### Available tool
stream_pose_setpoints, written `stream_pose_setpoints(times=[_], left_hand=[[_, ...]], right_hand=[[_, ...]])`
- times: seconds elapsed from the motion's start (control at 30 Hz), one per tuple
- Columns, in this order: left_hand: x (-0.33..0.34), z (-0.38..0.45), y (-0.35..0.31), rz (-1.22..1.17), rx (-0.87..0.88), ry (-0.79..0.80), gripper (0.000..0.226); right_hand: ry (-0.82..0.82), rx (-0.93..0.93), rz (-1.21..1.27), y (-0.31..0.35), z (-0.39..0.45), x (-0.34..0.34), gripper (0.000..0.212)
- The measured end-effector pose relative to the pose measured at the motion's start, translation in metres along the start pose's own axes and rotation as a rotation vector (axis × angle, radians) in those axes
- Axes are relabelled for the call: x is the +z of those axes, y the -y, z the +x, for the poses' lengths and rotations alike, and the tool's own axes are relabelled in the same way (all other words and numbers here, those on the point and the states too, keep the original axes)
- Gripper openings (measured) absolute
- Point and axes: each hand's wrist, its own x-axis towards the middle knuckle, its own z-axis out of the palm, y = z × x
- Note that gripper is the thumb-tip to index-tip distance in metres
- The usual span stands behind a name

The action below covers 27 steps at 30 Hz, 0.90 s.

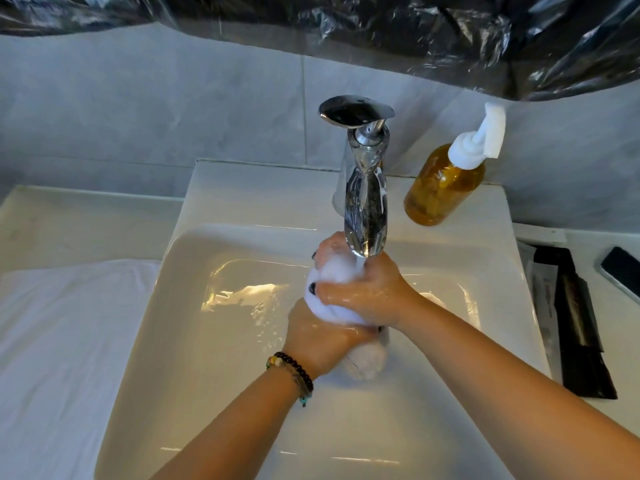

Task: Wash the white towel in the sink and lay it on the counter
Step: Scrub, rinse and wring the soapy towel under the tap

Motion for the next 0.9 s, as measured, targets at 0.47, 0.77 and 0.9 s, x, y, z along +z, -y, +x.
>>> stream_pose_setpoints(times=[0.47, 0.77, 0.9], left_hand=[[-0.083, -0.009, 0.015, -0.438, -0.286, -0.442, 0.037], [-0.064, -0.017, 0.025, -0.421, -0.339, -0.350, 0.031], [-0.062, -0.025, 0.022, -0.416, -0.322, -0.319, 0.035]], right_hand=[[-0.125, -0.592, -1.147, -0.107, -0.034, 0.049, 0.038], [-0.168, -0.580, -1.222, -0.124, -0.034, 0.060, 0.052], [-0.126, -0.545, -1.278, -0.130, -0.037, 0.061, 0.044]])
